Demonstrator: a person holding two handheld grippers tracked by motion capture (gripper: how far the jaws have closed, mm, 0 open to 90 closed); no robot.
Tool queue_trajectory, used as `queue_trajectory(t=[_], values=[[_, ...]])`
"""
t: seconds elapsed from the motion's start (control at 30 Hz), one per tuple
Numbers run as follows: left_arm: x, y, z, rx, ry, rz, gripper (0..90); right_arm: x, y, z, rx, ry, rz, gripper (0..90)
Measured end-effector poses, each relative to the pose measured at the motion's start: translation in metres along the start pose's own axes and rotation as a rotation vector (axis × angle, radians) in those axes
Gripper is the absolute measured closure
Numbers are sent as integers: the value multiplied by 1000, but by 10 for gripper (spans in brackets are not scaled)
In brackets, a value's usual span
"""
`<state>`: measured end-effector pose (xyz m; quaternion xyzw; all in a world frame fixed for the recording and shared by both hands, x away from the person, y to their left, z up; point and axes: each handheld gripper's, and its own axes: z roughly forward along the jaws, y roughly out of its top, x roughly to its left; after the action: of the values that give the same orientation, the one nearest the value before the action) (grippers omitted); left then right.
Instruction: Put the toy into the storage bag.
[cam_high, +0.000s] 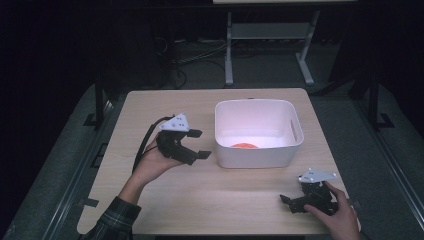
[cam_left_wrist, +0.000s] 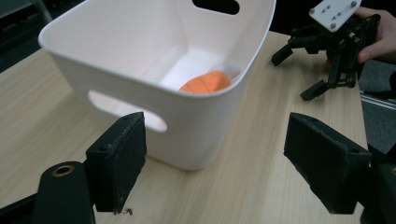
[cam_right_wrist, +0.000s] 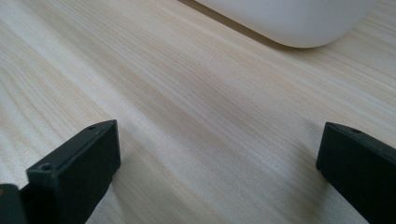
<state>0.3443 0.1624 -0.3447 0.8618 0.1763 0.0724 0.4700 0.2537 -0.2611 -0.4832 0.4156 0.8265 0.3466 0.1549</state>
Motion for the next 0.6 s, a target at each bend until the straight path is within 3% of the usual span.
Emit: queue_trajectory(t=[0.27,0.6], values=[[-2,-31,-11,6,25,-37,206,0,0,0,1,1,0,0],[-11,-71,-20,22,87,-61,211,0,0,0,2,-1,-1,0]])
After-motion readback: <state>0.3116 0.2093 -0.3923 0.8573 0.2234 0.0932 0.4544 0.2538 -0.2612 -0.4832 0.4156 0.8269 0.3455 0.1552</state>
